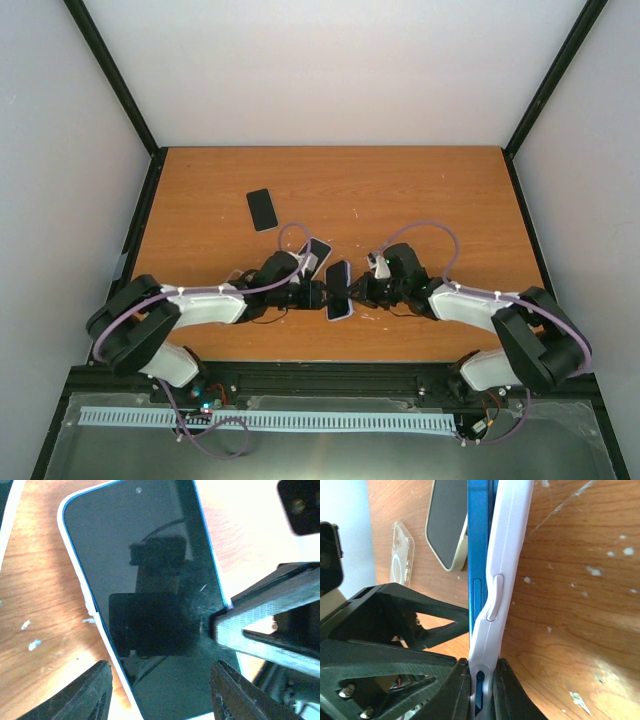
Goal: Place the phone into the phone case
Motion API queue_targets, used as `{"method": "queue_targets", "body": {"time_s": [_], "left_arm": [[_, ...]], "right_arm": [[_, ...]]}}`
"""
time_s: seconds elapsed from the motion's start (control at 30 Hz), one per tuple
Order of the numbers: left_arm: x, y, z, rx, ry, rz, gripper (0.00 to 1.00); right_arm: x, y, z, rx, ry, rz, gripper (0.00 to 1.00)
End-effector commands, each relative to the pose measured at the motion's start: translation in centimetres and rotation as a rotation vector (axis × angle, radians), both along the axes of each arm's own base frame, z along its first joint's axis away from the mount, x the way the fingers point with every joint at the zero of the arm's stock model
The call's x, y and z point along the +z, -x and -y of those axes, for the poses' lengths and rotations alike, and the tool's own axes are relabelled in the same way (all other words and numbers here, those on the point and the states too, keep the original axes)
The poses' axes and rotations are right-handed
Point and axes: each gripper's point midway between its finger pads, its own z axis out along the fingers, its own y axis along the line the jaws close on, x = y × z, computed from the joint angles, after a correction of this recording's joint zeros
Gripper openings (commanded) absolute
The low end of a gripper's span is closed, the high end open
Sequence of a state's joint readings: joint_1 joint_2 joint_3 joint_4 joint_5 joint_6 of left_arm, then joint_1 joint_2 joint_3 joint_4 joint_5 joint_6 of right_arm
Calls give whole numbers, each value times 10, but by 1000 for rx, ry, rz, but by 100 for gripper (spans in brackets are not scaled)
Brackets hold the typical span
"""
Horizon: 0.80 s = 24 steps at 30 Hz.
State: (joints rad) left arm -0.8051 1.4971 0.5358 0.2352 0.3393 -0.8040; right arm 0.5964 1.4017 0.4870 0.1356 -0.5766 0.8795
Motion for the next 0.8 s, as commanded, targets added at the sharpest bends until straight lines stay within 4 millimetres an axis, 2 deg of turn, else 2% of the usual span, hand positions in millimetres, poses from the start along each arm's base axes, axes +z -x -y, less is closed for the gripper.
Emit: {"method": "queue_targets", "body": {"time_s": [0.0, 0.17, 0.27, 0.4, 0.47, 0.63, 0.77], "left_arm": [[39, -2, 0, 37, 64, 31, 56], [82, -1, -9, 43, 195, 65, 66], [105, -1, -18, 38, 289, 82, 68], [136, 7, -19, -16, 370, 144, 69], [148, 10, -17, -45, 384, 171, 69], [167, 19, -15, -102, 438, 209, 68], [172, 24, -10, -141, 482, 202, 57]], "right_arm": [[40, -7, -4, -3, -77, 137, 3], [91, -1, -8, 12, -234, 272, 4], [125, 5, -9, 41, -322, 358, 4], [158, 19, -9, 91, -425, 450, 6], [168, 22, -8, 94, -457, 472, 6], [180, 30, -8, 123, -510, 484, 5], [189, 36, -10, 155, -551, 493, 6]]}}
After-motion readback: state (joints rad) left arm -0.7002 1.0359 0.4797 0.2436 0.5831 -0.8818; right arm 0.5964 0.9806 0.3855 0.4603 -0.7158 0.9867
